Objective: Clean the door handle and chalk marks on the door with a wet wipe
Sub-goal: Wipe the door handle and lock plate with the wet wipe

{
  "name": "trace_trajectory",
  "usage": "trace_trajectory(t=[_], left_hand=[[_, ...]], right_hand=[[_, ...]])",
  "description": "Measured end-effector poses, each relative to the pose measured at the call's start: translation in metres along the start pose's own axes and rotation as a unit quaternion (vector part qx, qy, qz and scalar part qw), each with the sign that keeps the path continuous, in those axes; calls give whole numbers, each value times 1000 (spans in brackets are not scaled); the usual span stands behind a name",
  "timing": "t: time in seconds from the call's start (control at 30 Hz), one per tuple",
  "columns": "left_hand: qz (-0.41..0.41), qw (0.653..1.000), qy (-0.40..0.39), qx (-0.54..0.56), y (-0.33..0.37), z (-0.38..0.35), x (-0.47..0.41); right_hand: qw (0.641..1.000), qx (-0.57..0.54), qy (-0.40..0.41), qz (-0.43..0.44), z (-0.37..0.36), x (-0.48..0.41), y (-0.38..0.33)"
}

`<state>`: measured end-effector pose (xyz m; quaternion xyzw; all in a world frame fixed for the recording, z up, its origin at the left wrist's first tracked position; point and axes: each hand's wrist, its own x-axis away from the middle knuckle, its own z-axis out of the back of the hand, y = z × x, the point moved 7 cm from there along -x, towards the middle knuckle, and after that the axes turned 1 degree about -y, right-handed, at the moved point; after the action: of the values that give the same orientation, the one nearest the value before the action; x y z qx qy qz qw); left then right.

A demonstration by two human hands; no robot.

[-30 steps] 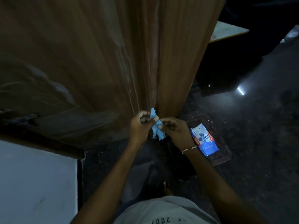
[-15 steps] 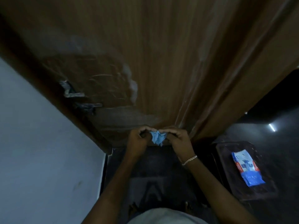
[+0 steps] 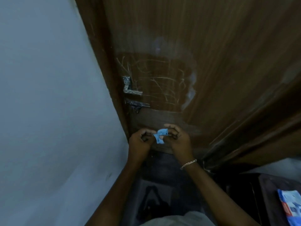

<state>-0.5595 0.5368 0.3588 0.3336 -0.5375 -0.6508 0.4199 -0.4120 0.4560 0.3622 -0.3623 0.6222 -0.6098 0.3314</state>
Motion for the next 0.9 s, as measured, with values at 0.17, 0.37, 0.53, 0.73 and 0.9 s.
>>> trace_trajectory(t=[0.17,0.37,0.53,0.73,0.9], left_hand=[[-8,999,33,-27,-16,23,-26],[-11,995,73,-73,-33,40,-65],[-47,989,49,-132,-31,35,-93],[-63,985,-40,-158,-26,26,-114],[-6,995,-10,-96,-38,44,-139]], right_hand=[[995,75,-47,40,-34,-30,4],[985,139,-96,47,-67,-74,11],[980,156,-120,36,-76,-117,22],[988,136,-76,17,-63,-156,29],[992,120,-16,20,-55,-195,20]])
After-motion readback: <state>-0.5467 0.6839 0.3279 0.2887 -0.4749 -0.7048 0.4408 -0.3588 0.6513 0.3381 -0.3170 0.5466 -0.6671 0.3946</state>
